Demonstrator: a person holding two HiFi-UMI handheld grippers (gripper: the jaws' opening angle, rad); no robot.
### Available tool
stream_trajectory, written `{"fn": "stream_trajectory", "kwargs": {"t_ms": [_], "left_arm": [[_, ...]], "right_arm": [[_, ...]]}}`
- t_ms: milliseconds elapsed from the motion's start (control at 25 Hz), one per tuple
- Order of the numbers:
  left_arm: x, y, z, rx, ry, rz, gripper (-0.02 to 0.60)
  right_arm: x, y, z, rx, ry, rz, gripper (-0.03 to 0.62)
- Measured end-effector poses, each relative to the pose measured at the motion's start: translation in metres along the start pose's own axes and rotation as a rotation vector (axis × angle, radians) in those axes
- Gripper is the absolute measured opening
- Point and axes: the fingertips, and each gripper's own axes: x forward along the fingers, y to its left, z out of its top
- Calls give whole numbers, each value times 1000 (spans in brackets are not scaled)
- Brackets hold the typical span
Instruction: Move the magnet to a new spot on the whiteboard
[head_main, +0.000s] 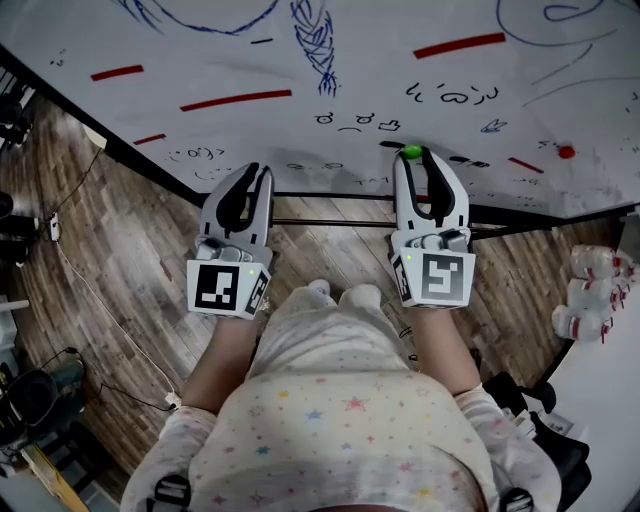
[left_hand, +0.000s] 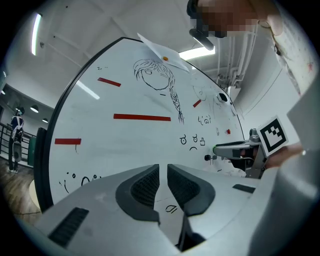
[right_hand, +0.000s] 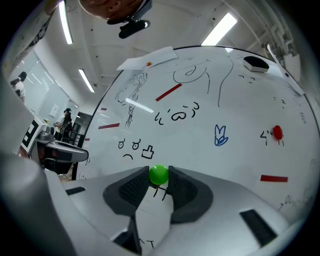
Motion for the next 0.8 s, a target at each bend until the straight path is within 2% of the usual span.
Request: {"fn": "stream_trajectory", "kwargs": {"t_ms": [400,800], "left_arm": [[-1,5,-4,-4,5,3,54],[-2,7,-7,-8,9,6,54]], "right_arm": [[9,11,-7,10,15,5,120],[15,19,-15,-35,27,-8,121]]}}
